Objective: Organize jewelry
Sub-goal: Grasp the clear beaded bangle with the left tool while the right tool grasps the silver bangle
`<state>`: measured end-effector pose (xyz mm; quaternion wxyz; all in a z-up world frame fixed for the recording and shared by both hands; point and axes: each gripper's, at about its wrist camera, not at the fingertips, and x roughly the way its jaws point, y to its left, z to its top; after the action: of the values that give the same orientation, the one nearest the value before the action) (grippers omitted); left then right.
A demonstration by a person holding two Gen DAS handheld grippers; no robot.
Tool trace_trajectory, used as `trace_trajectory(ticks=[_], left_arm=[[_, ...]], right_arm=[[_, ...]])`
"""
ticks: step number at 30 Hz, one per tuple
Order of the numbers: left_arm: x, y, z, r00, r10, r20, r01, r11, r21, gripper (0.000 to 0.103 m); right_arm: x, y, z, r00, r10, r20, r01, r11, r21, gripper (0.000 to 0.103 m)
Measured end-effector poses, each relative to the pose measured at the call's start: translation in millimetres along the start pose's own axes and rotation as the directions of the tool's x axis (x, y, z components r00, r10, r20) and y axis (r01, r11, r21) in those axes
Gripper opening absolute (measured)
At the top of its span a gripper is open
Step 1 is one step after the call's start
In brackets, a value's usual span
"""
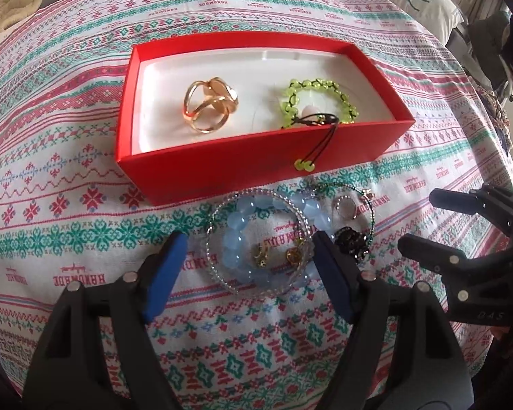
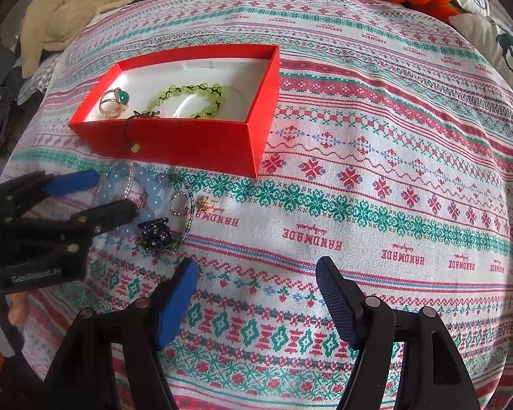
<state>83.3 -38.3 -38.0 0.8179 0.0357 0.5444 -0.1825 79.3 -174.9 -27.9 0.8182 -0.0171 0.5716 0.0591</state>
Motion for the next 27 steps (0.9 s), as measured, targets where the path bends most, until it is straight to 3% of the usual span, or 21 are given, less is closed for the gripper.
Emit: trace_trajectory(ticks=[3, 8, 21, 26, 27], left_arm=[[1.4, -0.2, -0.9, 1.000, 0.006, 0.000, -0.006, 1.000, 0.003, 0.075], [1.7, -4.8, 1.3, 0.999, 0.040, 0.006, -0.040, 0.999, 0.019, 0.057], [-23.7, 9.8, -10.3, 0.998, 0.046, 0.035, -0.046, 0.999, 0.003, 0.052], [-29.7, 17.4, -14.8, 0.998, 0.051, 0.026, -0.051, 0.999, -0.016, 0.053], [-30.0, 18.6, -15.1, 0.998, 0.052, 0.025, -0.052, 0.998, -0.019, 0.053]], right_arm=[[-0.5, -0.2, 0.6, 1.000, 0.001, 0.001, -0.001, 1.000, -0.001, 0.073], [-3.9, 4.0, 1.6, 1.000, 0.008, 0.013, -0.008, 1.000, -0.008, 0.073], [-3.2, 13.0, 12.9, 0.997, 0.045, 0.059, -0.044, 0.999, -0.018, 0.070], [4.4, 5.3, 31.2, 0.993, 0.100, 0.062, -0.102, 0.995, 0.024, 0.031], [7.3, 2.9, 34.3, 0.991, 0.124, 0.056, -0.126, 0.991, 0.041, 0.028]])
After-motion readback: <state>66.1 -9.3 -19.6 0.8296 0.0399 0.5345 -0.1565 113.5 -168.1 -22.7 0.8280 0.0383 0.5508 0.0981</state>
